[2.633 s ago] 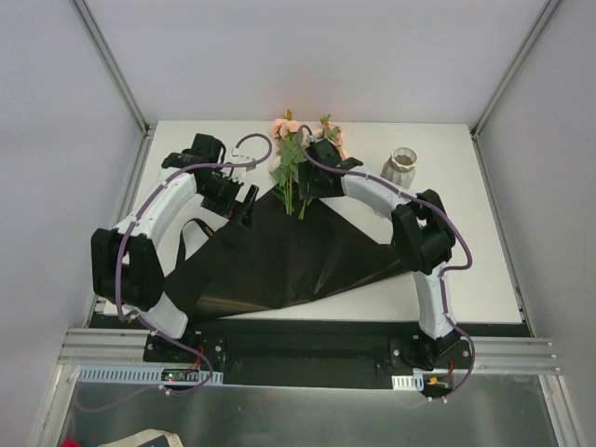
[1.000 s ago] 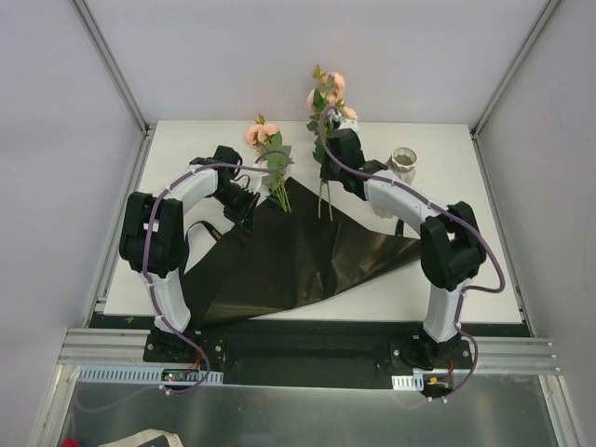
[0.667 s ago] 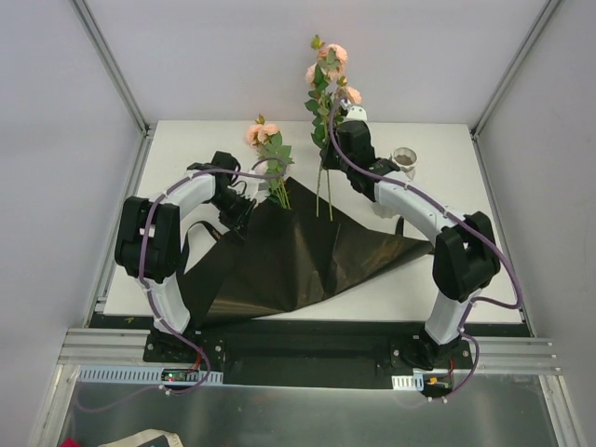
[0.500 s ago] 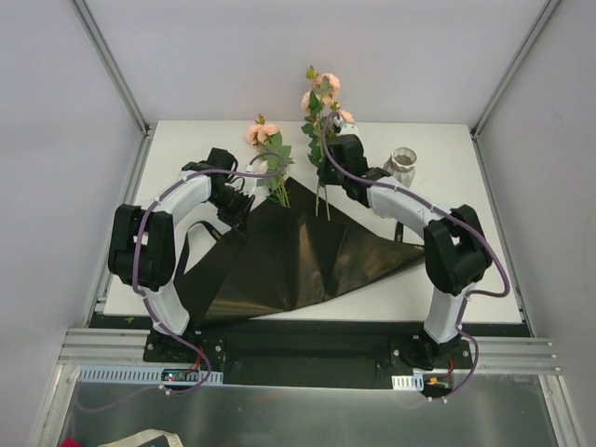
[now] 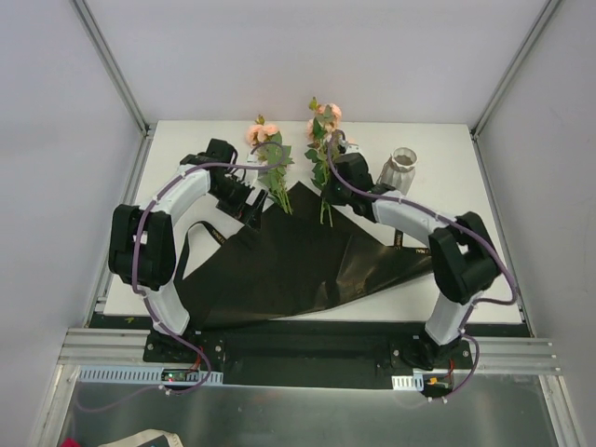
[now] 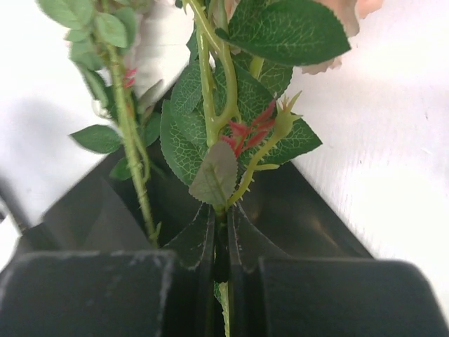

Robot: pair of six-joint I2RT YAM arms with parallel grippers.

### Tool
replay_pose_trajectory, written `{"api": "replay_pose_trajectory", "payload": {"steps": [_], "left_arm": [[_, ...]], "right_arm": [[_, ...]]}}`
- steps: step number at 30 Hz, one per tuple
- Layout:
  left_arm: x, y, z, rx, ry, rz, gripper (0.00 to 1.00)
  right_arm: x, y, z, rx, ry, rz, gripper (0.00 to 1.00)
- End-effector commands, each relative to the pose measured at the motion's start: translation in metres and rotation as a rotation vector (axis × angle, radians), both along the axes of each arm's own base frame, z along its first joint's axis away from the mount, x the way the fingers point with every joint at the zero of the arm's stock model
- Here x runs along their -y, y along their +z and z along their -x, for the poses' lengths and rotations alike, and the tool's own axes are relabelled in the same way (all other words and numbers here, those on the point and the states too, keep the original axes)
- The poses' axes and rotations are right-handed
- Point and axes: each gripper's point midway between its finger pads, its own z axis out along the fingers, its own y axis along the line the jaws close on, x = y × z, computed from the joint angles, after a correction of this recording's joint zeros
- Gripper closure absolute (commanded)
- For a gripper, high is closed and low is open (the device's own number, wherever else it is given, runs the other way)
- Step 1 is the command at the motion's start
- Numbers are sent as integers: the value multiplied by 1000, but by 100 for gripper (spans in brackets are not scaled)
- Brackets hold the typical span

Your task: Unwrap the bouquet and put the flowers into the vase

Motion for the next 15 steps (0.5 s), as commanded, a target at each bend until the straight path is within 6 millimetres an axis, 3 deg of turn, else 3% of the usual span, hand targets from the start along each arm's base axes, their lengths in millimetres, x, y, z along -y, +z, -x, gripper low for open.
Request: {"api": "replay_pose_trajectory", "payload": {"steps": [1,2,4,5,8,15], "left_arm": [[10,18,-19,43,-10,29,2],[10,20,-20,42,-4,32,1],[10,21,-22,41,3,41,1],[12,22,-21,34,3,62,1],[15,25,-16,12,-3,102,1],[45,52,-4,-9,-125,344,1]], "right_arm": [[-2,103,14,188,7,-199,99],[1,96,22,169,2,-206,99],[2,112,32,201,14,-257,99],[4,103,39,188,17,-254,99],[5,104,48,202,31,-274,99],[1,109,49,249,54,-298,99]]}}
